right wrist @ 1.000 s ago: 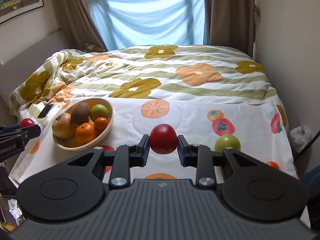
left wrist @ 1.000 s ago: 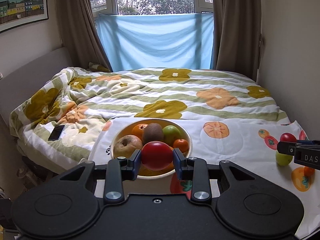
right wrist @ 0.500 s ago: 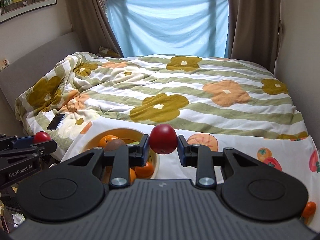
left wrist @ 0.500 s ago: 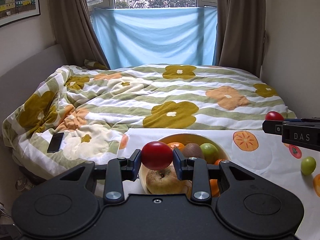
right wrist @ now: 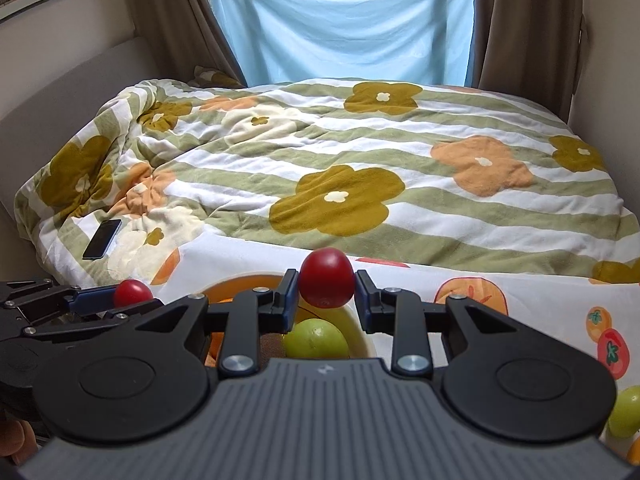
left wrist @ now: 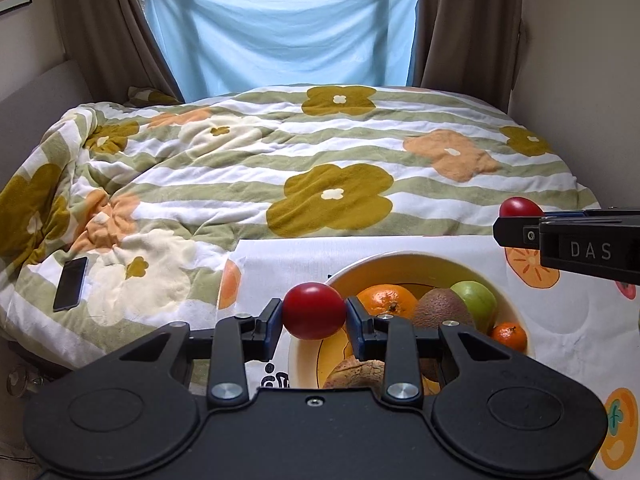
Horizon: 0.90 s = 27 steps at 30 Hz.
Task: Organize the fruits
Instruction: 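Carry both cherry tomatoes over the bowl with the left and right tools, then open the left tool to drop its tomato in the bowl while the right tool releases its tomato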
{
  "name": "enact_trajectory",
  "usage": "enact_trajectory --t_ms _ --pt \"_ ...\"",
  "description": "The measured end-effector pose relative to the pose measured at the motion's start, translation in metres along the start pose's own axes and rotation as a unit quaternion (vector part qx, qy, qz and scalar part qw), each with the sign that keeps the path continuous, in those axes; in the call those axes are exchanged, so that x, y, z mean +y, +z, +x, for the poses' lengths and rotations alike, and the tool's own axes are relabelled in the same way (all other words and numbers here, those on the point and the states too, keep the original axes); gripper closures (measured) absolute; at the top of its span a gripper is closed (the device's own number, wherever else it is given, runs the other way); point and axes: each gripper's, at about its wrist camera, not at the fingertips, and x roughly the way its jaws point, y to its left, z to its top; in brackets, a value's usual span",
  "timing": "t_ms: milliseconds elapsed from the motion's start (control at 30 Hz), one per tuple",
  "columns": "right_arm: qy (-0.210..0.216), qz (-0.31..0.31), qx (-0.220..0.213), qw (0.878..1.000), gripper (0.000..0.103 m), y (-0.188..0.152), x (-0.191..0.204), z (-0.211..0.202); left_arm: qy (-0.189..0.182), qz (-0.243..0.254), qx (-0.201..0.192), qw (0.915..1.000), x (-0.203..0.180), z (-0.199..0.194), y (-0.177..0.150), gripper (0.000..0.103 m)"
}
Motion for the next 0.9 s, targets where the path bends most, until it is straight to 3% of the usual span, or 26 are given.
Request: enact_trajectory --t_ms 367,433,500,533,900 --pt "0.004 0.006 0.035 0.999 0.059 0.001 0.006 0.04 -0.025 0.014 0.033 0.9991 0.003 0.028 0.004 0.063" --pt "0.005 0.007 0.039 0.999 0.059 0.001 0.007 0.043 -0.03 0.014 0.028 0.9991 0.005 0.028 0.005 0.047" --pt "0.008 0.009 0.042 0.999 0.059 0.002 0.006 0.045 -0.03 0.017 0.017 0.9992 0.006 0.025 0.006 0.018" --pt "0.01 0.01 0.043 0.999 0.059 0.003 0.006 0.046 -0.032 0.019 0.009 0.9993 0.007 0.022 0.006 0.015" --pt "0.041 -0.017 0.089 0.995 0.059 0.01 0.02 0.067 -0.028 0.023 0.005 0.9993 0.015 0.01 -0.001 0.013"
